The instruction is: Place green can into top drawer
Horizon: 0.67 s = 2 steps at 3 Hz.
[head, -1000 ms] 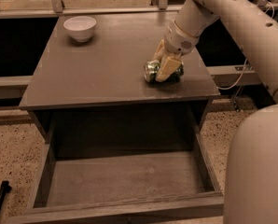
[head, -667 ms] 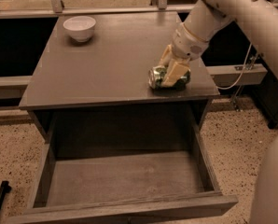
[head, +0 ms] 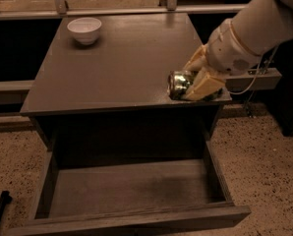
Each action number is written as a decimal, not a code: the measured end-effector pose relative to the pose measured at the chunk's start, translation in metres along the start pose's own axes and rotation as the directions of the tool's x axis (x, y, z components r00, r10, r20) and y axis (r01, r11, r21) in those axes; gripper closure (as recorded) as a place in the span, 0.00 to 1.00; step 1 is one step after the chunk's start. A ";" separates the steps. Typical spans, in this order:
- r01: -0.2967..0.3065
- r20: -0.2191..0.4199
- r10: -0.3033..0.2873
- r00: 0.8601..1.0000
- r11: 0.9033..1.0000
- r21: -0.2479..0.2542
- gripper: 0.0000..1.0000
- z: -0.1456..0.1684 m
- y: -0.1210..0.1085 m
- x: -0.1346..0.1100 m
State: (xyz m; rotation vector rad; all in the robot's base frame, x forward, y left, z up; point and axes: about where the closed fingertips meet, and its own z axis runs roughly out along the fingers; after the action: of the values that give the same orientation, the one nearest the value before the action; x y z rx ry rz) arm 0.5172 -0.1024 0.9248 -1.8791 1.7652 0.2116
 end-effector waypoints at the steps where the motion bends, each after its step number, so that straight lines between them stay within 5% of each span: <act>1: -0.047 -0.037 0.049 0.998 0.997 0.065 1.00 -0.015 0.024 0.019; 2: -0.054 0.016 0.054 0.998 0.998 0.018 1.00 0.014 0.028 0.020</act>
Offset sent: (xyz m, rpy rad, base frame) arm -0.0023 0.0160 -0.0690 0.1484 0.0201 -0.0342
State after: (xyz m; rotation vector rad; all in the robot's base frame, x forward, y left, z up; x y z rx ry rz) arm 0.4967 -0.1126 0.8957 -1.8141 1.8029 0.2291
